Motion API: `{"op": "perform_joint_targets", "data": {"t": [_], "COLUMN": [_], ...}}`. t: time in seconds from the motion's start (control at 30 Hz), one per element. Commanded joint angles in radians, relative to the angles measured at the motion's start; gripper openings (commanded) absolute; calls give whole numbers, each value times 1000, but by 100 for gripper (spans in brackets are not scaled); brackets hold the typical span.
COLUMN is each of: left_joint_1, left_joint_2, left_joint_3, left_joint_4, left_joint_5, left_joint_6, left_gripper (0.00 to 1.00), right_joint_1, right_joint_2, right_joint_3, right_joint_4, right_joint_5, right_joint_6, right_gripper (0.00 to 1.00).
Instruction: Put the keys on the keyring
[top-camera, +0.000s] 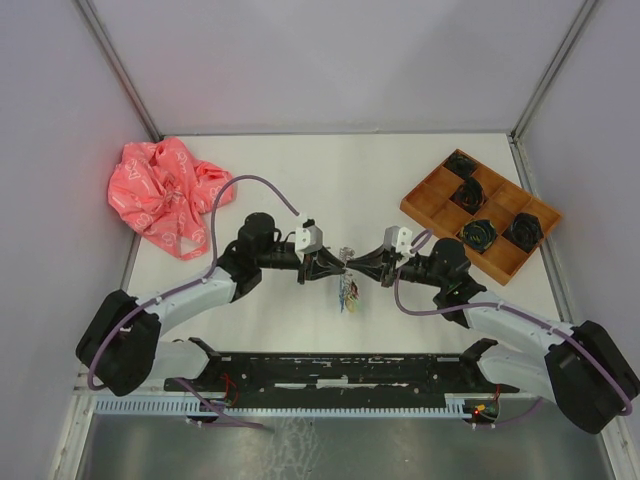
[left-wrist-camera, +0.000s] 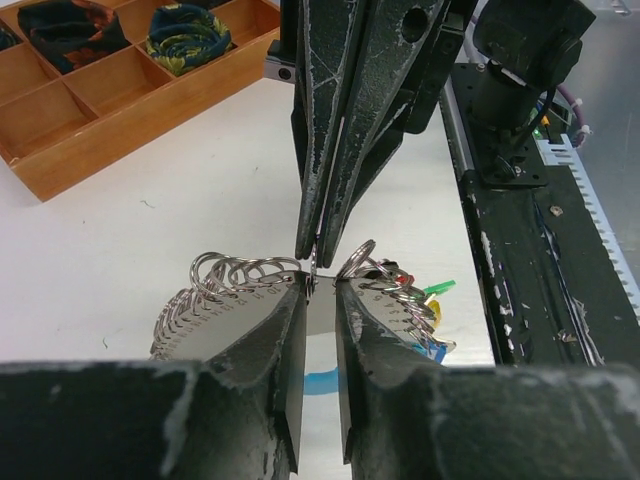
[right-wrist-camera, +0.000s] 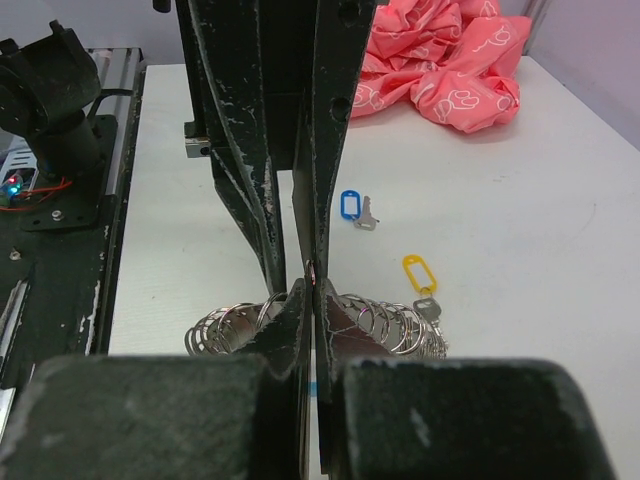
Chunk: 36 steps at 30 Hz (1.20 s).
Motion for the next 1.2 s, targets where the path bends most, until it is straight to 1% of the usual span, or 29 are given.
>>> {"op": "perform_joint_targets", "data": {"t": [0.0,0.07,0.13,0.27,0.4,0.5,0.6,1.03,1.17], "left_joint_1": [6,6,6,6,11,18,19,16,16], "left_joint_2": [17,22,28,36,17,-6,-3,49,58], "left_joint_3": [32,33,33,39,34,18,25,56,56], "left_joint_4": [55,55,55,39,-13,-13,-13,-6,-12], "left_joint_5": [39,45,49,63,70,61,58,84,84], "left_joint_6": [-28,-28,-24,-18,24,31,26,-4,-2], "left_gripper": [21,18,18,28,32,37,38,21,21], "right_joint_1": [-2,-2,-2,-2,-3,-3,-3,-3,-2], "right_joint_2": [1,9,15,9,-7,-21,-25,-15,-21], "right_joint_3": [11,17,24,26,27,25,27,39,40], "right_joint_4": [83,71,50,15,-18,-41,-44,-43,-43], "right_joint_5": [-49,-62,-78,-74,-56,-47,-49,-62,-59], "right_joint_6": [3,1,-4,-27,-57,-72,-76,-67,-69], "right_gripper": [1,1,1,1,1,1,1,1,1]}}
